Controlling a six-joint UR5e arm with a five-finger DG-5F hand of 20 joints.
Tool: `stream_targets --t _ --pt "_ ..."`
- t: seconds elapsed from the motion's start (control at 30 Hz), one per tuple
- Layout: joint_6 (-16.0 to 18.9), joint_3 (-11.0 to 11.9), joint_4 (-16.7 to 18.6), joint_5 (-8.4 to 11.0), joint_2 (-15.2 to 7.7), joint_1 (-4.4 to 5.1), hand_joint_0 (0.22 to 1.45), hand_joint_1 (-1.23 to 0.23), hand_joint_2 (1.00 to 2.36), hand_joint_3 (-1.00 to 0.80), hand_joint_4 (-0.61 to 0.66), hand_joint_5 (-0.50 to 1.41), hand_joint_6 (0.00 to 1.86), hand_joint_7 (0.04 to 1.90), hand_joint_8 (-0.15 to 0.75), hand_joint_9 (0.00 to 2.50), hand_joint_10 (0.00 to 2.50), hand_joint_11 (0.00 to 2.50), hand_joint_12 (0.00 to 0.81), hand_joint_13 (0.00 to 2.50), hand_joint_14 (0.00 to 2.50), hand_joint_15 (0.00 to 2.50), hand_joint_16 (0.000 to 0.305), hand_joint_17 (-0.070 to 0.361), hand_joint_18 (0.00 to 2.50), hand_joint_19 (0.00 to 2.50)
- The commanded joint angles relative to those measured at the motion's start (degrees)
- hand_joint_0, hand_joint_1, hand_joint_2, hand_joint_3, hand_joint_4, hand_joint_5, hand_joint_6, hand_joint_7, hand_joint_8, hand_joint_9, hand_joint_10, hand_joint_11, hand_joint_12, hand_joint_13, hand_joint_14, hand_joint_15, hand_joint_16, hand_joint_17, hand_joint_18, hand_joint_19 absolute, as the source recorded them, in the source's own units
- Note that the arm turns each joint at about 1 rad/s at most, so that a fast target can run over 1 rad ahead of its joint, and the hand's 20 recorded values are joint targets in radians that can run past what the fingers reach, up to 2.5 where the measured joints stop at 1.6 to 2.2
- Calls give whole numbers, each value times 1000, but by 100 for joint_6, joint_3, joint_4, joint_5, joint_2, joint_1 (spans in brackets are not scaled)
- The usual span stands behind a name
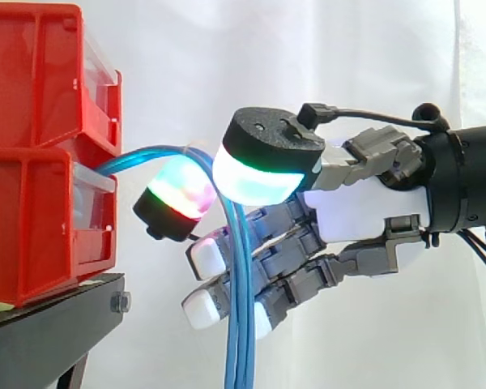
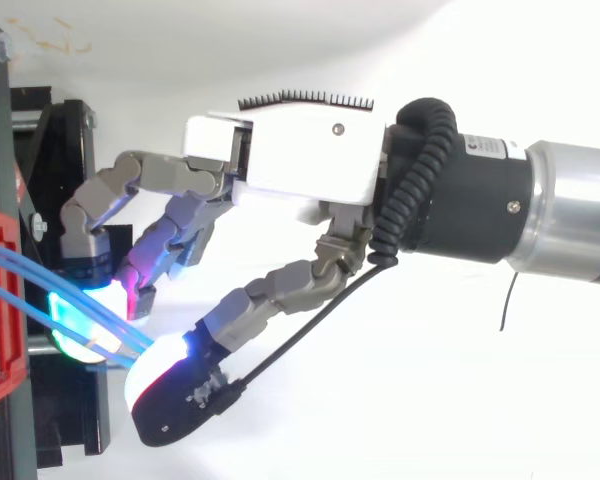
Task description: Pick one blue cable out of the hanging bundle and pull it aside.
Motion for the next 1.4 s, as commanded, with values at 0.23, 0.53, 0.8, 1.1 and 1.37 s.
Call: stream_targets --t 0.23,0.53,0.8,1.1,1.37 --pt "0 -9 -52 -16 -8 -39 501 -541 1000 -500 -62 -166 906 867 261 1035 16 537 372 800 17 451 49 110 795 639" --pt "0 0 -60 -78 1 -47 591 -758 1023 -133 -16 -167 916 919 288 1035 19 576 363 819 17 467 46 103 791 658" --pt "0 -9 -104 -78 1 -47 830 -881 1000 -500 -326 -183 946 1122 215 1069 17 596 329 861 17 466 41 92 851 643" --pt "0 -9 -104 -95 1 -74 784 -918 1000 -500 -364 -176 947 1018 205 1118 19 582 305 897 20 487 37 83 895 614" --pt "0 -9 -104 -157 1 -100 474 -800 1000 -500 -239 -154 925 904 219 1127 16 609 359 914 19 521 46 103 882 679"
